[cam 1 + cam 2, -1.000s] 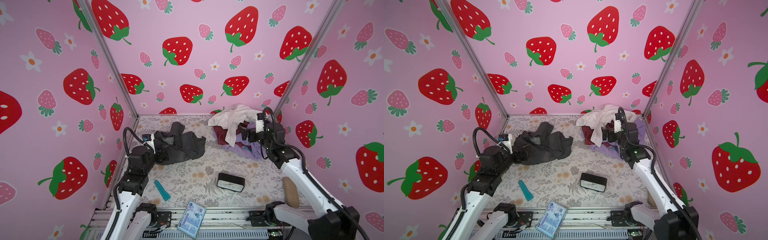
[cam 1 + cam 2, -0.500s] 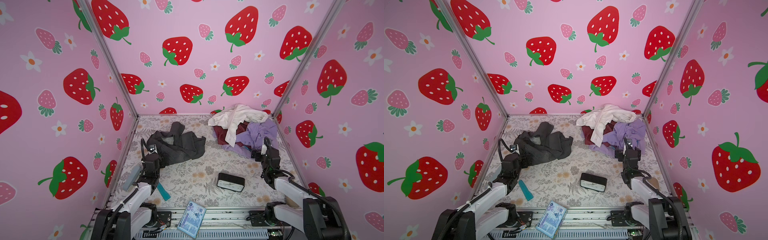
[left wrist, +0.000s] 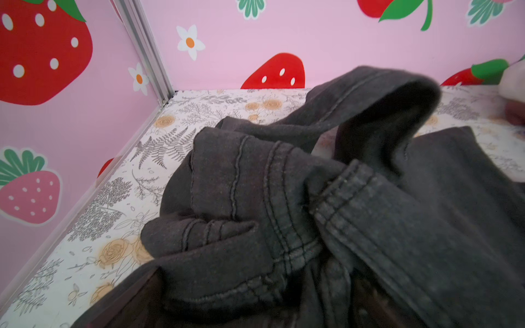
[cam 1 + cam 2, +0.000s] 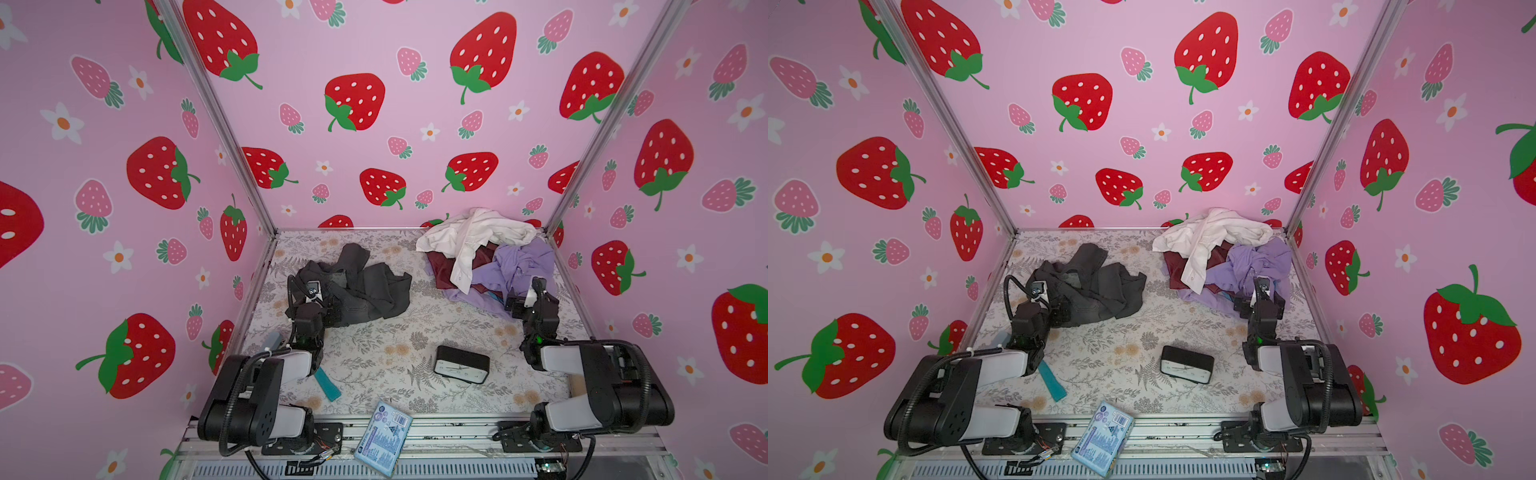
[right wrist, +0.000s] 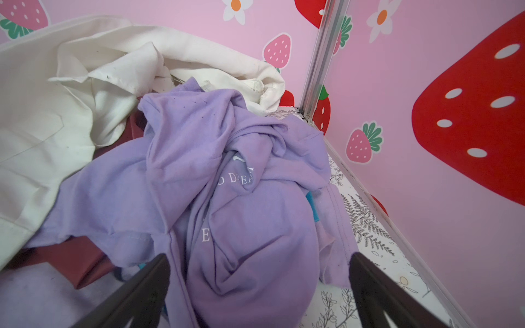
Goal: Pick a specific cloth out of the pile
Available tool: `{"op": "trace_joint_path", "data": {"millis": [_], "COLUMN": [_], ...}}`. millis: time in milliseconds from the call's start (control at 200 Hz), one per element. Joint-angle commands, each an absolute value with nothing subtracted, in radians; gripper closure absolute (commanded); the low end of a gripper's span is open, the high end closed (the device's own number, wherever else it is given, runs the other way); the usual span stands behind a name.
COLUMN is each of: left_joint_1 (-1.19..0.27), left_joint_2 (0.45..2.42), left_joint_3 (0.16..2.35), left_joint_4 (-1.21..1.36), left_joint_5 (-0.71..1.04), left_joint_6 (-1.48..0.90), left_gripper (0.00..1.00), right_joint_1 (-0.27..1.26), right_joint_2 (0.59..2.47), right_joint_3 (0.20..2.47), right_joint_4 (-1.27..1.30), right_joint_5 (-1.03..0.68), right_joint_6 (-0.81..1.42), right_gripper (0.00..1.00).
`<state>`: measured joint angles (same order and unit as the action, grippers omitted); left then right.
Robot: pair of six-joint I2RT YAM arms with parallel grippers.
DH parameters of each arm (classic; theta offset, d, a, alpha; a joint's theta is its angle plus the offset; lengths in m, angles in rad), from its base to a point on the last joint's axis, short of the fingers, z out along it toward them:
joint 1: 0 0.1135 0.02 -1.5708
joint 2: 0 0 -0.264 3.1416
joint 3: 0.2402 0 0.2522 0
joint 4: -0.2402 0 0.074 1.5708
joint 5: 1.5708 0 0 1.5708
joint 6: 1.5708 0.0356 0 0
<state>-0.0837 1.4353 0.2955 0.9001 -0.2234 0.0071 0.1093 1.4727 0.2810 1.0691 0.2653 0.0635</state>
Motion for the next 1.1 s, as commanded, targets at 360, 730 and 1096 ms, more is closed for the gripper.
{"op": "trace_joint_path", "data": {"millis": [360,730,1096], "left_joint_1": [-0.01,0.015,0.013], "left_joint_2": [1.549,1.55,1.549], "left_joint_3": [0.447,0.459,0.458], "left_joint_4": [0.78,0.761,0.762], "left_joint_5": [-0.117,-0.038,-0.043], "left_joint_6": [-0.04,-0.041,-0.04], "left_gripper": [0.01,0.01,0.01], "right_joint_1": [0.102,0.107,0.107], "right_joint_2": [1.575,1.571,1.572], "right_joint_3": [0.256,0.262,0.261], "right_joint_4": [1.276,1.261,1.261], "right_joint_5": [0.157,0.155,0.155], "right_joint_6": [0.036,0.028,0.027], "right_gripper": [0.0,0.0,0.0]}}
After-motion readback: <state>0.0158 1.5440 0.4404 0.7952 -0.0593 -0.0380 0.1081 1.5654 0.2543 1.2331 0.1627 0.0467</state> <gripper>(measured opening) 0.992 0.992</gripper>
